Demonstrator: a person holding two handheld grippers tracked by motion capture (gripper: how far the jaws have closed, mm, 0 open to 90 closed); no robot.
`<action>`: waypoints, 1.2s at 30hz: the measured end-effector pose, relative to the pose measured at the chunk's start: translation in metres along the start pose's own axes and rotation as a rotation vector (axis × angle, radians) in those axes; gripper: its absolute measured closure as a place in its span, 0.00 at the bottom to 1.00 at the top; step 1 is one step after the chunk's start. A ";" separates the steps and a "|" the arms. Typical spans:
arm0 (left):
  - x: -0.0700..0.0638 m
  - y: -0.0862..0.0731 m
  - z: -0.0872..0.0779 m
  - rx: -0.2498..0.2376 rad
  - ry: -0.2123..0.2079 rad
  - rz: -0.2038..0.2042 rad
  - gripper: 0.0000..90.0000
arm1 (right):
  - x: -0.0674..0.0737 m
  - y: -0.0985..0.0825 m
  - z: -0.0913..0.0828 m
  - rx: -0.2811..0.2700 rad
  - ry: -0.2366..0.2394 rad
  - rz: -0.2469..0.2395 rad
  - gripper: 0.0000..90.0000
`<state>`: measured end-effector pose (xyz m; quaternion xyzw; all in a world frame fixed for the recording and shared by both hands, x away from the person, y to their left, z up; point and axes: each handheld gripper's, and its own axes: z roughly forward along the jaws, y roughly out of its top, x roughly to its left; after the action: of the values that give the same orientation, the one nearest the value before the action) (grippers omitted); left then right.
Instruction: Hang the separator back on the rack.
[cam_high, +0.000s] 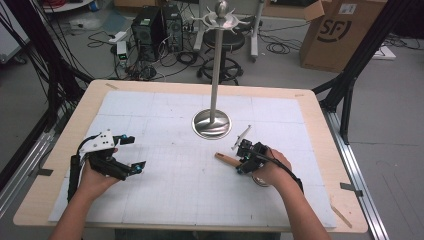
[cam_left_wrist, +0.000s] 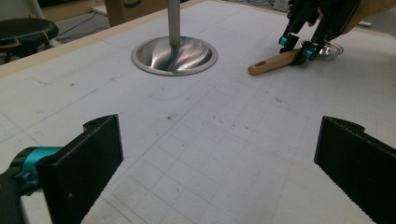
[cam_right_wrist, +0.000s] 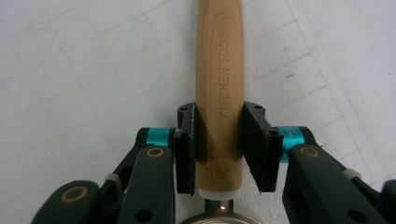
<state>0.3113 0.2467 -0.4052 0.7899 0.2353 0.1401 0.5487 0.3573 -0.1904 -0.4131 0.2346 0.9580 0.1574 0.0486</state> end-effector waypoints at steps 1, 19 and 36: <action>0.000 0.000 0.000 0.001 0.000 0.001 0.02 | 0.000 0.000 0.000 0.003 -0.002 0.000 0.75; 0.001 0.000 -0.002 -0.007 0.000 -0.002 0.02 | 0.003 -0.006 -0.013 -0.152 0.058 0.012 0.76; 0.001 0.000 -0.002 -0.013 0.002 -0.007 0.02 | 0.003 -0.013 -0.048 -0.401 0.091 0.029 0.76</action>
<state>0.3111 0.2491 -0.4040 0.7855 0.2375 0.1406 0.5539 0.3413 -0.2138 -0.3720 0.2265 0.9053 0.3561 0.0485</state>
